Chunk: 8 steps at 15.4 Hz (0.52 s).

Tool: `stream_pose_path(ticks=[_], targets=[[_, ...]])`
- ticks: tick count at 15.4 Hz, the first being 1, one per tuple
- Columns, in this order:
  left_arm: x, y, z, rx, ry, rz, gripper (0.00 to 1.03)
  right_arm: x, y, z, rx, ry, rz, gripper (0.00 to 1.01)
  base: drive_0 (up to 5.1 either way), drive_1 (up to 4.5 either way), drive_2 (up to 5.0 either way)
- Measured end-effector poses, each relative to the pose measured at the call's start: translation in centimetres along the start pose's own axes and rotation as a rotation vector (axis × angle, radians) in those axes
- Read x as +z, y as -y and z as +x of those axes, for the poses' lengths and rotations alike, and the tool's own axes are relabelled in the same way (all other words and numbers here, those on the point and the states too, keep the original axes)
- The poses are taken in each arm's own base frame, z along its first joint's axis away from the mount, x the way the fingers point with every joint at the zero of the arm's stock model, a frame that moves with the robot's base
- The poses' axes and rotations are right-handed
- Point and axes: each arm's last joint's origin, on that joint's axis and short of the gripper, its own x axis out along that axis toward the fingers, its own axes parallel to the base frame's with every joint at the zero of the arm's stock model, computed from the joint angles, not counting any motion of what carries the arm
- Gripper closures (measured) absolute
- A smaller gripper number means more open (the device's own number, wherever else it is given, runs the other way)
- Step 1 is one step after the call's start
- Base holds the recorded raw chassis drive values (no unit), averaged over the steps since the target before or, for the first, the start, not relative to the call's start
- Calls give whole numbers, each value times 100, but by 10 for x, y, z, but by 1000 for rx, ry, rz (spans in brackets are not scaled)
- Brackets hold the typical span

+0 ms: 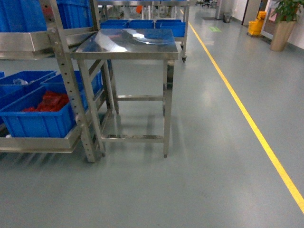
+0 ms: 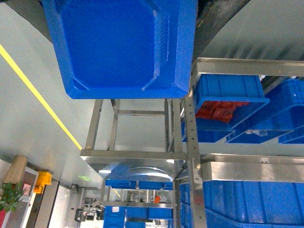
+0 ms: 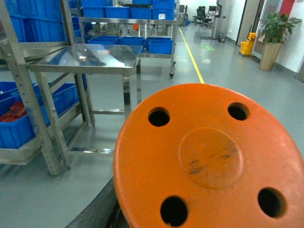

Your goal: Sort blue parts and orange caps into right shelf containers

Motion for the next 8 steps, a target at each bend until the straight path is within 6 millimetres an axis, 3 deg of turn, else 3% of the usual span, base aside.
stream_pose_path(ticks=[8], targets=[[0, 0, 0, 0, -1, 0, 59, 0, 0, 0, 0, -2, 0, 56, -3, 425, -432]])
